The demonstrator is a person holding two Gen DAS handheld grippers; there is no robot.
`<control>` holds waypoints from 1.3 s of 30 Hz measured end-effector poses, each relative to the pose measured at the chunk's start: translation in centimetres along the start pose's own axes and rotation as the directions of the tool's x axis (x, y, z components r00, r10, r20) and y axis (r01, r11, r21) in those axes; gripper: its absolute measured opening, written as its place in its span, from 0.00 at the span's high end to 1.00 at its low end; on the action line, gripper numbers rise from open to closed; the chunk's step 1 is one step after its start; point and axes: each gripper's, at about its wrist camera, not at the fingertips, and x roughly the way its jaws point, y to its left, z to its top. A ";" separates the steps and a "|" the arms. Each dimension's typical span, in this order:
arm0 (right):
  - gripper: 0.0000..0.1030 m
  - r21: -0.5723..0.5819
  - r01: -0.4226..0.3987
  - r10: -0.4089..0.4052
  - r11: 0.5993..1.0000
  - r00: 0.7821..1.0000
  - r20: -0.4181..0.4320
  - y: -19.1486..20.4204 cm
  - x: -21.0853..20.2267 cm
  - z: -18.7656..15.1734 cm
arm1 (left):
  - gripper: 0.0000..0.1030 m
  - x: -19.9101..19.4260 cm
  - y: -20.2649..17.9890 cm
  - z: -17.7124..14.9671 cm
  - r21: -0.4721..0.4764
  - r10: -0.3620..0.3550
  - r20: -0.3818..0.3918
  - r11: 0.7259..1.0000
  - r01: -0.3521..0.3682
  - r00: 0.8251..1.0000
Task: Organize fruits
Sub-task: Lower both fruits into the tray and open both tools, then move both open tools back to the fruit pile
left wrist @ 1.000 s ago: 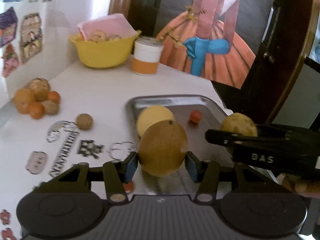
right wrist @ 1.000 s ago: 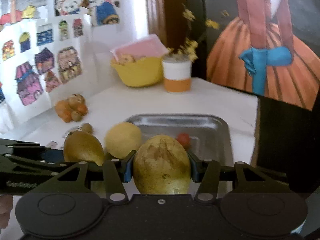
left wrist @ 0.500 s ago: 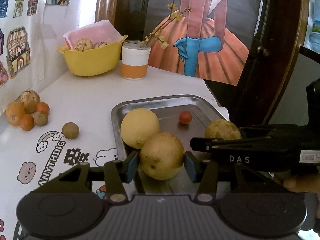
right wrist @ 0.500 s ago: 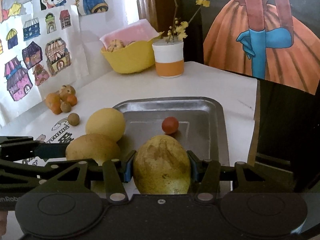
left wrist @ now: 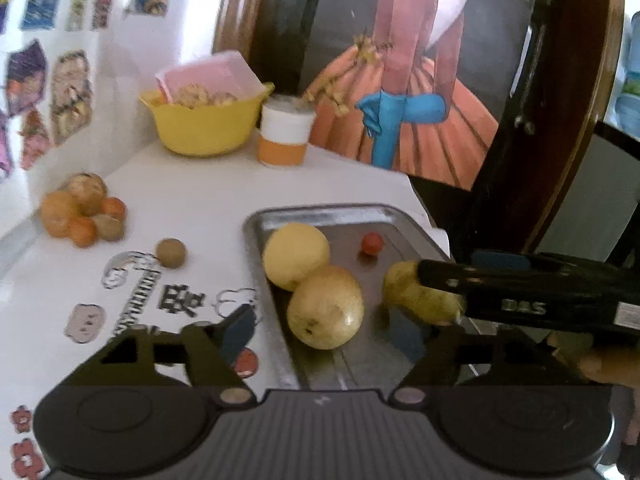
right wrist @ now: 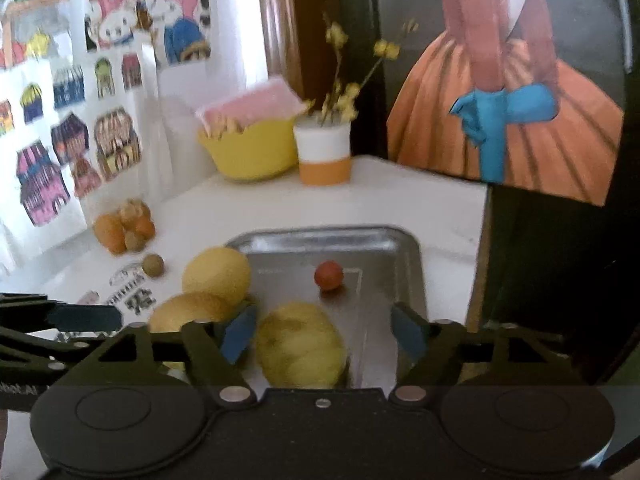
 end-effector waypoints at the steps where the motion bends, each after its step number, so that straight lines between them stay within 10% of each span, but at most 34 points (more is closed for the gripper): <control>1: 0.15 -0.002 0.008 -0.008 1.000 1.000 0.017 0.1 -0.9 -0.1 | 0.18 -0.7 0.1 0.0 -0.001 0.002 0.010 1.000 -0.002 1.000; 5: 0.03 -0.023 0.035 -0.033 0.999 0.997 0.074 1.0 -4.7 -0.6 | 0.01 -3.6 0.6 -0.2 -0.002 0.007 0.051 1.000 -0.007 0.999; 19: 0.01 -0.102 -0.011 0.010 0.995 1.000 -0.013 6.4 -13.2 -5.4 | 0.00 -10.5 3.3 -4.5 0.006 0.051 0.049 0.999 -0.052 0.997; 39: 0.01 -0.168 -0.191 0.163 0.967 0.972 -0.169 16.4 -10.8 -6.7 | 0.00 -13.2 13.7 -6.7 -0.050 0.275 -0.060 0.959 -0.278 0.960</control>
